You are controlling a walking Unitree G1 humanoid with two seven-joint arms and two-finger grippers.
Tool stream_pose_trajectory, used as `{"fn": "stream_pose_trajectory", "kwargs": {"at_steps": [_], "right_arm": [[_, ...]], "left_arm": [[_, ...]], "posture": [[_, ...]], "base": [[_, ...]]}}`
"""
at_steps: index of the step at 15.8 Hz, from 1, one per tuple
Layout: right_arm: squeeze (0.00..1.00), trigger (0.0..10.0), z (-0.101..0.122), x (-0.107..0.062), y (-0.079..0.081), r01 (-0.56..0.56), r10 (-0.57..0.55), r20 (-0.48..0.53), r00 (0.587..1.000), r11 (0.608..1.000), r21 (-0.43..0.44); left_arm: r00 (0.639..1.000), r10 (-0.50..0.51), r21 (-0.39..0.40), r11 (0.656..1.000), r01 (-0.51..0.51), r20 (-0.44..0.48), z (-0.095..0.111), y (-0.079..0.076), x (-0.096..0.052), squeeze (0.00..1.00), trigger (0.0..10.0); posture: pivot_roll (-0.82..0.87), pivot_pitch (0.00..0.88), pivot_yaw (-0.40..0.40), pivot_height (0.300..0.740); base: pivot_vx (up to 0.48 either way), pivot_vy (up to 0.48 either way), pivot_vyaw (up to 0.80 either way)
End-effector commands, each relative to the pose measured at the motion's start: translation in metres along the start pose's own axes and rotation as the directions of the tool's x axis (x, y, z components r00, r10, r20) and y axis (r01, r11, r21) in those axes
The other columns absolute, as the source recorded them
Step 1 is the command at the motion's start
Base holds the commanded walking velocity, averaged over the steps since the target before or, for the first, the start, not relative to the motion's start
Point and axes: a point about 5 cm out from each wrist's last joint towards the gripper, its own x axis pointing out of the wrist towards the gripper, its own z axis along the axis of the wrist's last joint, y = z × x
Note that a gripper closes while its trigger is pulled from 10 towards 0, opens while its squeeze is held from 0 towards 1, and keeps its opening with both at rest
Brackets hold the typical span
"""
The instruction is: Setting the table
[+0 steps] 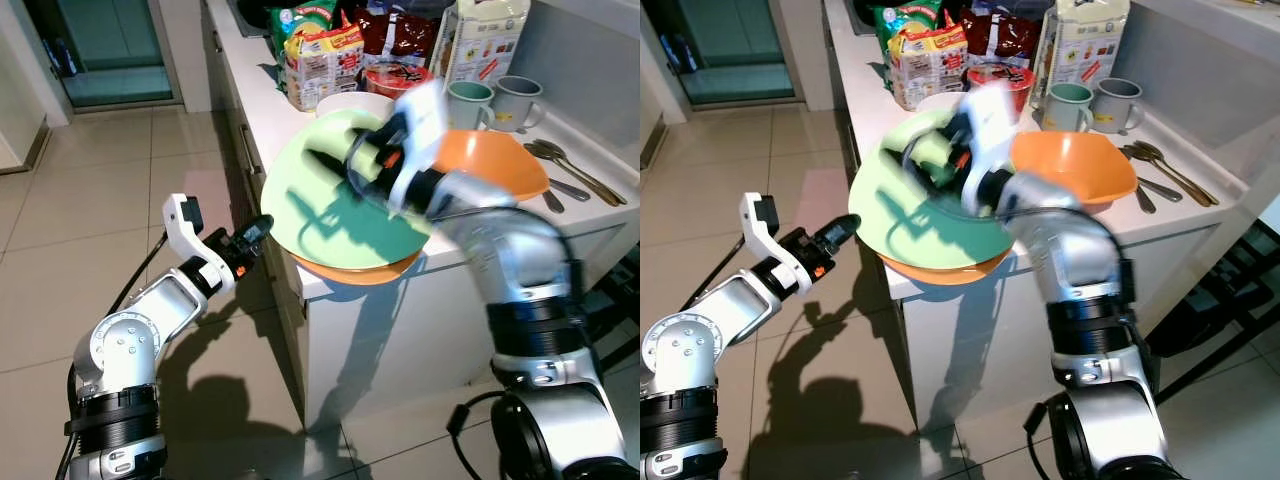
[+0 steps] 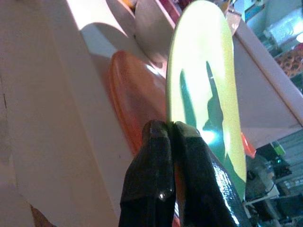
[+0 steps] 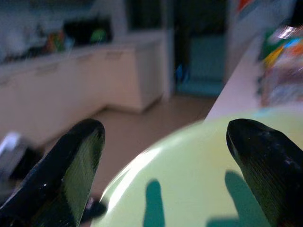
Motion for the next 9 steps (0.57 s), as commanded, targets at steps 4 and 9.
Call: {"fn": "stream_pose_trajectory", "kwargs": {"at_steps": [4,9], "right_arm": [[1.0,10.0,0.017,-0.029,-0.051,0.327,-0.335,0.082,0.939,0.94,0.099],[1.0,10.0,-0.017,-0.043,-0.061,0.383,-0.379,-0.06,0.924,0.911,0.152]], "left_arm": [[0.997,0.022,0.004,1.0,-0.023,0.072,0.013,-0.001,-0.006,0.0,0.0],[0.995,-0.014,0.0,1.0,0.014,0.102,0.021,-0.007,-0.008,0.0,0.0]], "posture": [[0.02,0.0,-0.03,0.74],[0.03,0.0,-0.034,0.74]], "base": [[0.0,0.0,0.0],[0.0,0.0,0.0]]}}
